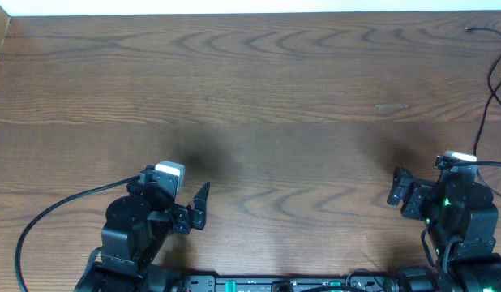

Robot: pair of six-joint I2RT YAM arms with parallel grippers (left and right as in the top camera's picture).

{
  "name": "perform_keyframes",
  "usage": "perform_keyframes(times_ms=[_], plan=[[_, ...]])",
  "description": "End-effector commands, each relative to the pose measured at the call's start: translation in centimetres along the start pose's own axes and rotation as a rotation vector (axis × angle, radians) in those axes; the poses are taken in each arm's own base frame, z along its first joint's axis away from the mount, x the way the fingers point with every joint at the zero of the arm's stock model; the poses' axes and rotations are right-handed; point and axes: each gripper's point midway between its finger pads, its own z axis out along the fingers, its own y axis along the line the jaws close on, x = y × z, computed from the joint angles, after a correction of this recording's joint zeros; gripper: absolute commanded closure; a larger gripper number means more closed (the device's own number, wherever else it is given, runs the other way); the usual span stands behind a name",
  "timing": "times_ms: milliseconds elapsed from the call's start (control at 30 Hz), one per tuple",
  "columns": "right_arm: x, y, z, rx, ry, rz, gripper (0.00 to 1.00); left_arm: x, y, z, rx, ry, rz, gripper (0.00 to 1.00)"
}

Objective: Untangle cables

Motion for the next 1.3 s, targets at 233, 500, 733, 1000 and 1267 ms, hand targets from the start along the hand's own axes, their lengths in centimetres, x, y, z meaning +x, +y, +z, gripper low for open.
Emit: perform_keyframes(times_ms=[233,500,733,1000,1267], plan=[[0.2,-0.2,0.1,0.01,0.005,0.018,0.01,0.1,0.2,0.0,-0.011,0.001,-0.008,0.02],[0.2,-0.2,0.1,0.01,0.005,0.018,0.01,0.5,0.8,-1.7,-0.053,-0.039,0.046,0.02],[0.2,-0.2,0.1,0.01,0.005,0.018,0.01,2.0,1.6,-3.0,-0.101,-0.123,0.05,0.02],[0.2,-0.2,0.1,0.01,0.005,0.018,0.01,3.7,3.1,-2.6,-0.173,-0.172,0.011,0.02],[0.2,-0.2,0.1,0.01,0.005,0.018,0.01,4.8,3.9,-0.6,-0.199,-0.158,-0.004,0.02]])
